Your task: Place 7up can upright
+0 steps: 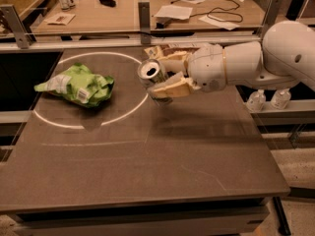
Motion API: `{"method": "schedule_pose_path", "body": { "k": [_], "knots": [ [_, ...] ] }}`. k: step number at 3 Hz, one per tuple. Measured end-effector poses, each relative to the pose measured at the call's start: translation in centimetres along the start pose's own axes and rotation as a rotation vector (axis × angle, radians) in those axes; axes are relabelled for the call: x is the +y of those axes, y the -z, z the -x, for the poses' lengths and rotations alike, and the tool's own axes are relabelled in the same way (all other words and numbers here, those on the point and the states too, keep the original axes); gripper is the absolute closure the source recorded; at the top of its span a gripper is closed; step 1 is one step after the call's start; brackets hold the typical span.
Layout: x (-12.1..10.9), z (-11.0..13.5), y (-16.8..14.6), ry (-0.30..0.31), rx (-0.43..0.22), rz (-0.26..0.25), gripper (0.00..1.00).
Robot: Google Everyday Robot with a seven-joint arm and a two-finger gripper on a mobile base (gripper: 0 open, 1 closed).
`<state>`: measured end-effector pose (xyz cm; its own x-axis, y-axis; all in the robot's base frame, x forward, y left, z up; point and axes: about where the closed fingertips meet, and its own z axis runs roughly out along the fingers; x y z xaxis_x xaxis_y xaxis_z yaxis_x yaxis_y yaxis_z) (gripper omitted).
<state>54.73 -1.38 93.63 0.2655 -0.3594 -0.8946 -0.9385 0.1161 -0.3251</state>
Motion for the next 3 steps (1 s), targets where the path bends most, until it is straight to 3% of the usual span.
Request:
{"method": "schedule_pose_path", "body": {
  "k": [1,3],
  "knots": [
    [0.1,-0.6,0.6,-0.065,-0.053,-0.040,1.00],
    [1.4,-3.6,0.2,-0.242,-0.139,-0.066,1.00]
  ]
}}
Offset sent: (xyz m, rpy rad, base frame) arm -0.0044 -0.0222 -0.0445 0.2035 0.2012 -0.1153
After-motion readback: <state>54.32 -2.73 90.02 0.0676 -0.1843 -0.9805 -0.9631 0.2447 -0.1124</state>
